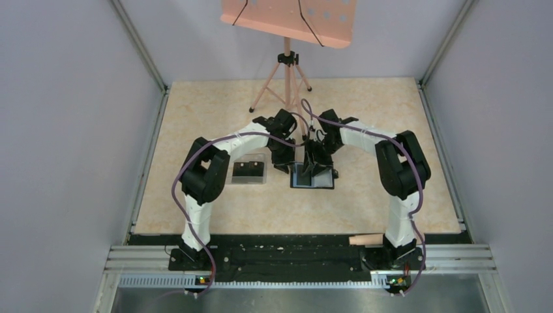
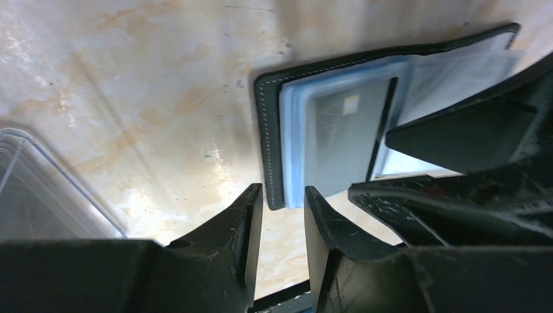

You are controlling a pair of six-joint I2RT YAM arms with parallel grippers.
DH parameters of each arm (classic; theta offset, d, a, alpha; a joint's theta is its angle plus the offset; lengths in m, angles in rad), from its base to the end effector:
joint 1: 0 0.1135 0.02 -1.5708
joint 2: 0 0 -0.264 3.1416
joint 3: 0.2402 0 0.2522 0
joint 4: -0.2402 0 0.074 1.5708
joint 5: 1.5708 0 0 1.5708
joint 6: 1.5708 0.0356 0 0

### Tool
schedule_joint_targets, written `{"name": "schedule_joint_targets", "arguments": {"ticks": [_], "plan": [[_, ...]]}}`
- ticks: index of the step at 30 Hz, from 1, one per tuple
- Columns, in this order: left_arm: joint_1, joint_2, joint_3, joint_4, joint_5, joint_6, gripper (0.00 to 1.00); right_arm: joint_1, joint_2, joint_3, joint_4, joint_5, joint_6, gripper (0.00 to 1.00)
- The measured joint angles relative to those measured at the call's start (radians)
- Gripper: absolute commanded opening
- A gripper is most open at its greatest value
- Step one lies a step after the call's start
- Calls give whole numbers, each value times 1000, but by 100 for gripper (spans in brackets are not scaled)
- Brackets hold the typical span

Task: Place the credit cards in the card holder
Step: Turn over the card slot in the card holder.

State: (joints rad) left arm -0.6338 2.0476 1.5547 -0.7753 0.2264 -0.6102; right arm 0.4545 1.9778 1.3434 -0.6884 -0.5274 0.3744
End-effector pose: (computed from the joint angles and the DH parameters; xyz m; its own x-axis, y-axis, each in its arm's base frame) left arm 0.3319 -0.2538 0.1812 -0.9919 0.0360 -0.1214 0.0764 0.9350 -0.3464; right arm 0.3363 0.1843 0.1575 -0.9900 -0.1320 -0.0500 -0.1378 0.8278 0.5439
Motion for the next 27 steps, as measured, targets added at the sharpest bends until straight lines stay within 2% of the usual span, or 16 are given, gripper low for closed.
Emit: {"name": "schedule_joint_targets", "arguments": {"ticks": [14, 21, 27], "plan": [[19, -19, -95, 162, 164, -66, 39, 2, -9, 13, -25, 34, -34, 10], [24, -19, -108, 193, 185, -76, 38, 2, -3, 10, -13, 37, -34, 0], [24, -18, -108, 208, 200, -77, 38, 2, -1, -11, -11, 48, -34, 0]]}}
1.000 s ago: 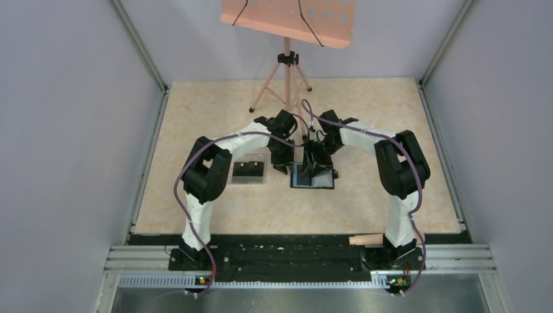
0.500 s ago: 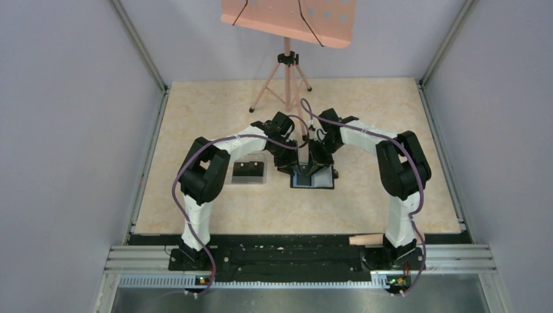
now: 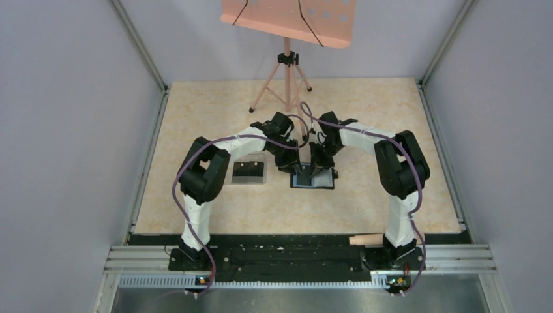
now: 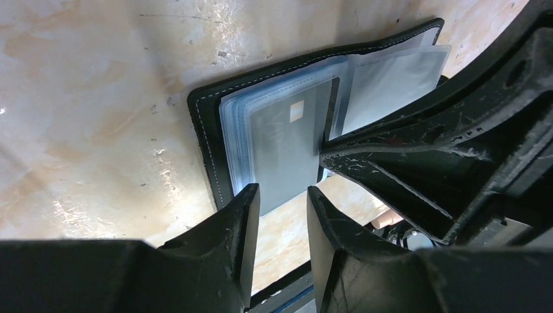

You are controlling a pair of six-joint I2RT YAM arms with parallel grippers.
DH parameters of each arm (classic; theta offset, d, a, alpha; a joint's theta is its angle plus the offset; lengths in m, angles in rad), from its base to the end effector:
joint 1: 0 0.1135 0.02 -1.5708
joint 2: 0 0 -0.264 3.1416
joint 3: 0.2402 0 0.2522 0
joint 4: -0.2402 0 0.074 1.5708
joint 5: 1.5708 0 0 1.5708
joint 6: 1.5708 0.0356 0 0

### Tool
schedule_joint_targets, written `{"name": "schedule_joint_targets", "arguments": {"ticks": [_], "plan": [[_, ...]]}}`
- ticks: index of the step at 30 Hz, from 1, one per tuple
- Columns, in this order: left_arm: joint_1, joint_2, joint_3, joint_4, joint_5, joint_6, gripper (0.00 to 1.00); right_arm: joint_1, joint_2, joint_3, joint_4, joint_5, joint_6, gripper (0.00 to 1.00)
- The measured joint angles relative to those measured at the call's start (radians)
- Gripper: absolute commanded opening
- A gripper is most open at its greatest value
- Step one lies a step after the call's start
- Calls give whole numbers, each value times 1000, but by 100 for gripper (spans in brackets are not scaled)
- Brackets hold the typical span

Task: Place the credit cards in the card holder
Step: Turn over the card slot in the card holder.

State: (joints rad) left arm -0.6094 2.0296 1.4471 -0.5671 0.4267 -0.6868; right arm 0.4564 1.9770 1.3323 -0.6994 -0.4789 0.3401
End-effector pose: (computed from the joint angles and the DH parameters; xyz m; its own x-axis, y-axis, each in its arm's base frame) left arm 0.3343 -0.2513 0.1684 -0.9970 -0.0080 -0.0767 0.0357 0.8335 -0.5513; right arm 0.3338 0.1822 0.1539 -0.9861 -0.1543 -0.0621 -0.1646 0.8513 0.4983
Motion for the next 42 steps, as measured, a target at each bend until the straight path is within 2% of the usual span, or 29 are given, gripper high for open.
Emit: {"name": "schedule_joint_targets", "arguments": {"ticks": [12, 20, 27, 29, 33, 42], "plan": [[0, 22, 0, -7, -15, 0, 39, 0, 10, -4, -6, 27, -8, 0], [0, 28, 0, -6, -3, 5, 28, 0, 10, -4, -8, 34, -8, 0], [-3, 28, 0, 23, 37, 5, 30, 0, 11, -5, -8, 34, -8, 0], [-6, 28, 0, 32, 48, 6, 26, 0, 11, -5, -8, 34, -8, 0], [-9, 28, 0, 34, 51, 8, 2, 0, 11, -5, -8, 33, -8, 0], [-21, 28, 74, -64, 0, 32, 0, -4, -2, -4, -5, 46, -2, 0]]}}
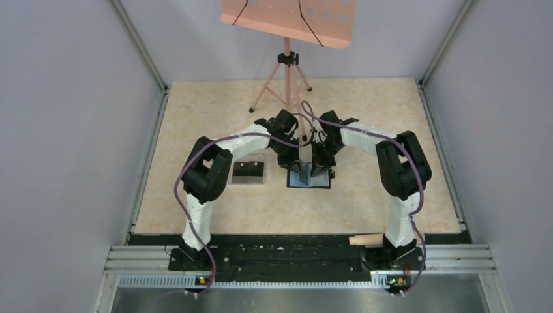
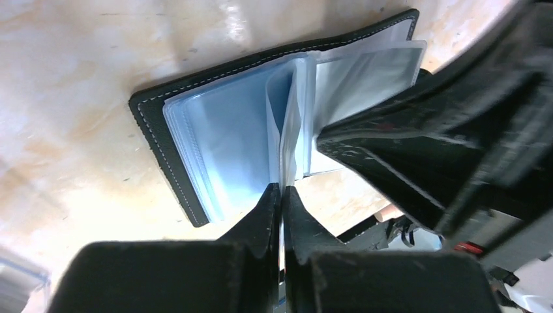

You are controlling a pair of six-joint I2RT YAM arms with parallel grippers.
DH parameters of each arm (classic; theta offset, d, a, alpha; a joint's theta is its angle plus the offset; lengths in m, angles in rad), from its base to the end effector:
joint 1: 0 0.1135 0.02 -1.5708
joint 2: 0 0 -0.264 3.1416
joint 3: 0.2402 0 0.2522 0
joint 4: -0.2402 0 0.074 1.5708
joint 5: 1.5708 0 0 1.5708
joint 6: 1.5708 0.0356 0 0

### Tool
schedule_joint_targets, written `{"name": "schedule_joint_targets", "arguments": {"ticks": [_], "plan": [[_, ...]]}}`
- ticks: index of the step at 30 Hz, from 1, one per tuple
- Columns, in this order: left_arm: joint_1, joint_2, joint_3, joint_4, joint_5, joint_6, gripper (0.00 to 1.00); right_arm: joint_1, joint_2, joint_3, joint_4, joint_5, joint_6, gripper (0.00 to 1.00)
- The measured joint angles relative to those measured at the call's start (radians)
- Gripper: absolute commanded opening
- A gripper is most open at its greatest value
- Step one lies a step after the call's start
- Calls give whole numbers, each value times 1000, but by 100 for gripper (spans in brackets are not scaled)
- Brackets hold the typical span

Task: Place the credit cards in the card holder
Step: Turn over the card slot in the card holder.

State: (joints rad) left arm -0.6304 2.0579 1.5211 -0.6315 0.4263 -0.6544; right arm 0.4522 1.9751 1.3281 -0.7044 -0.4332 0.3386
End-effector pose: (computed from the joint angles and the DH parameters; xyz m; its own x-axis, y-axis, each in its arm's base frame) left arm 0.3358 -0.2633 0.1752 -0.9960 0.0408 -0.0792 0.0773 0.8379 -0.5403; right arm 0.3340 0.1789 0.1527 -0.9871 -0.1443 -0.0692 -0.1599 0.8741 0.4587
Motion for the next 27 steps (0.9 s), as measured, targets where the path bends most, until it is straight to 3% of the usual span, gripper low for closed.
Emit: {"name": "schedule_joint_targets", "arguments": {"ticks": [6, 13, 16, 27], "plan": [[2, 0, 39, -102, -58, 11, 0, -49, -87, -28, 27, -6, 26, 0], [2, 0, 91, -164, -60, 14, 29, -130, -132, -39, 50, -19, 42, 0], [2, 7, 118, -161, -29, 17, 34, -143, -132, -40, 50, -25, 48, 0], [-7, 110, 151, -116, 119, 20, 36, -148, -133, -46, 53, -44, 50, 1]]}}
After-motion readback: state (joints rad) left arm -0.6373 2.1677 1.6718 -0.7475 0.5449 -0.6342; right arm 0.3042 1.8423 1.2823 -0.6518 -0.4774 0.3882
